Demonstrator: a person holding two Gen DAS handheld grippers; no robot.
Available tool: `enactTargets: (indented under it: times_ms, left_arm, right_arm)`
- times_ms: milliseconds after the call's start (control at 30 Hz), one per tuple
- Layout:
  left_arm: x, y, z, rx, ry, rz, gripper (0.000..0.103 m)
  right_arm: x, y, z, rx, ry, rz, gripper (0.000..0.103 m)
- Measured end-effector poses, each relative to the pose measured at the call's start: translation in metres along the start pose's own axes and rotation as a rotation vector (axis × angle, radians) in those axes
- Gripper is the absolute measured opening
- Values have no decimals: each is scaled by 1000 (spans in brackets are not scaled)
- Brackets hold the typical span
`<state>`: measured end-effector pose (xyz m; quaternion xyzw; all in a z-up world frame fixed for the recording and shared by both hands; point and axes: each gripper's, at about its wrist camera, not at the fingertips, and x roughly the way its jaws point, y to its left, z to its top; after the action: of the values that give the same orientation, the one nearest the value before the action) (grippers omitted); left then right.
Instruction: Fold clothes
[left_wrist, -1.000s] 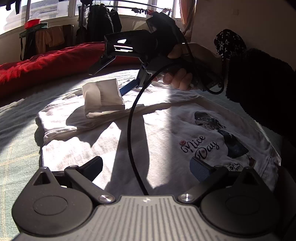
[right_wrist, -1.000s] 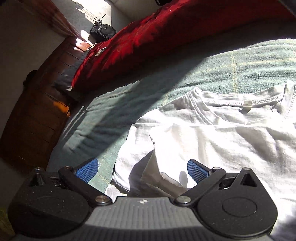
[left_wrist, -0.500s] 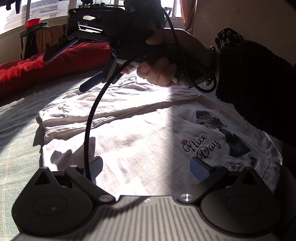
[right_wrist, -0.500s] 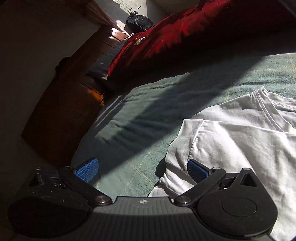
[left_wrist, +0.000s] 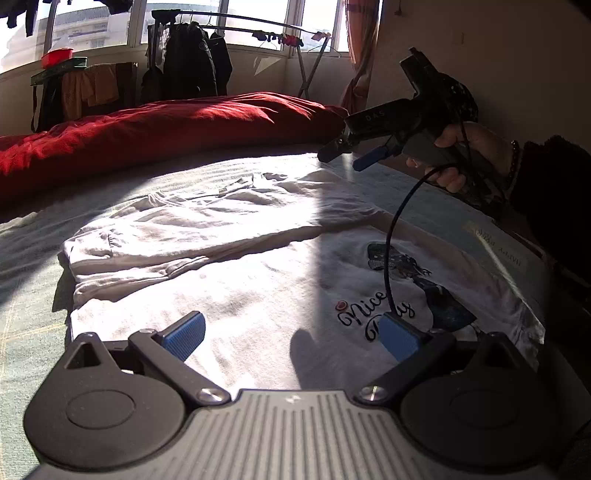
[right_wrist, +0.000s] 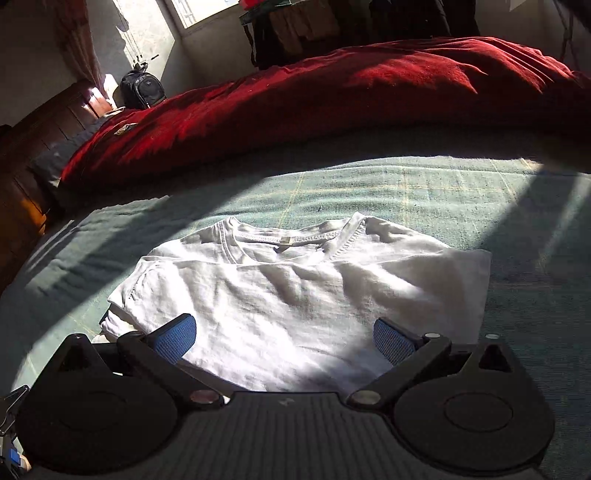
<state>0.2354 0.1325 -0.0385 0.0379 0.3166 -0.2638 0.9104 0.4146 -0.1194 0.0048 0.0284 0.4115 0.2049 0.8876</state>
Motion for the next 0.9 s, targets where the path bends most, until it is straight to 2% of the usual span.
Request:
enactTargets:
  times_ms: [100, 133, 300, 433, 500, 600, 633, 800, 900]
  left_arm:
    - [3, -2, 2, 1, -3, -9, 100]
    - [4, -3, 3, 2, -4, -12, 100]
    - [13, -6, 3, 7, 15, -12, 100]
    - [19, -7, 2, 9, 32, -7, 100]
    - [19, -5, 2, 1, 32, -7, 100]
    - [19, -3, 3, -10, 33, 1, 100]
    - [19, -2, 3, -12, 33, 3, 100]
    - [20, -1, 2, -11, 38, 0, 100]
    - [20, -2, 3, -10, 40, 1, 100]
  right_arm:
    - [-14, -21, -25, -109, -25, -255, 103]
    - [-16, -22, -36, -152, -23, -301, 103]
    - [-7, 4, -87, -436, -41, -433, 103]
    - [21, 30, -109, -669, -49, -614, 103]
    - [31, 38, -112, -742, -80, -695, 103]
    - [36, 36, -103, -744, -113, -792, 103]
    - [35, 30, -99, -722, -114, -799, 103]
    - [23, -9, -91, -522, -99, -773, 103]
    - [12, -39, -90, -323, -113, -677, 103]
